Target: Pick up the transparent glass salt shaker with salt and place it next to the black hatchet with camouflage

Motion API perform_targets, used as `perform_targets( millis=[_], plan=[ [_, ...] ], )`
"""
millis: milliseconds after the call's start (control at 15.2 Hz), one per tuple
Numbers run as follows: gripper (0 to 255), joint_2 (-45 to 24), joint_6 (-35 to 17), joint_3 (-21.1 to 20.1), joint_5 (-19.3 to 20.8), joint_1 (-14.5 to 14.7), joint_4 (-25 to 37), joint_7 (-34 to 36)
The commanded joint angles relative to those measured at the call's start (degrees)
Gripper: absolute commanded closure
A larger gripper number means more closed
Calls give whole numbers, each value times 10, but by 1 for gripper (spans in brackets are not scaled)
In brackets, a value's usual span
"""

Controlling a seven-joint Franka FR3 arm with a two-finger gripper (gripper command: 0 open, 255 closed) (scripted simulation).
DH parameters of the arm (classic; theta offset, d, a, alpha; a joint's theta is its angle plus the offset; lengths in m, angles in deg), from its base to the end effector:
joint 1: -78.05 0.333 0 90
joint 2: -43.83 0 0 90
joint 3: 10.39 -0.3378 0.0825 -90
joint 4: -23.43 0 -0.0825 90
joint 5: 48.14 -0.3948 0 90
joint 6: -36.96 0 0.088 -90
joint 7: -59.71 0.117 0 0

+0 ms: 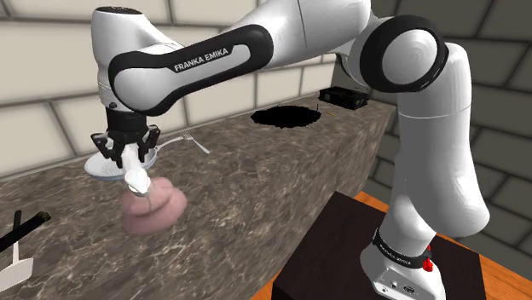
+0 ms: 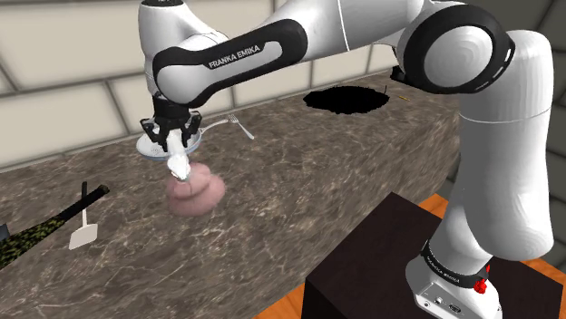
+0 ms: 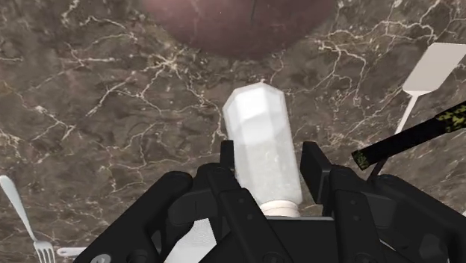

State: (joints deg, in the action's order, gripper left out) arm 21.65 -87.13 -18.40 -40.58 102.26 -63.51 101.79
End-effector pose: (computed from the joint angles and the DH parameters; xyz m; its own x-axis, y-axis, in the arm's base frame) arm 0.6193 0.3653 0.4753 0.9601 -0.1405 0.2417 -0.1138 -0.9861 -0.1211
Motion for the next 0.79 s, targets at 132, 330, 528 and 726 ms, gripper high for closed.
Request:
perform_targets(
  millis=[132, 330, 528, 726],
  plan=[
    [255, -45, 18, -5, 21, 40, 58, 48],
    [255, -89, 39, -7, 35, 71, 120, 79],
    [255, -142, 68, -6, 47, 103, 199, 106],
    [255, -210, 109, -5, 57, 137, 305, 126]
  ],
)
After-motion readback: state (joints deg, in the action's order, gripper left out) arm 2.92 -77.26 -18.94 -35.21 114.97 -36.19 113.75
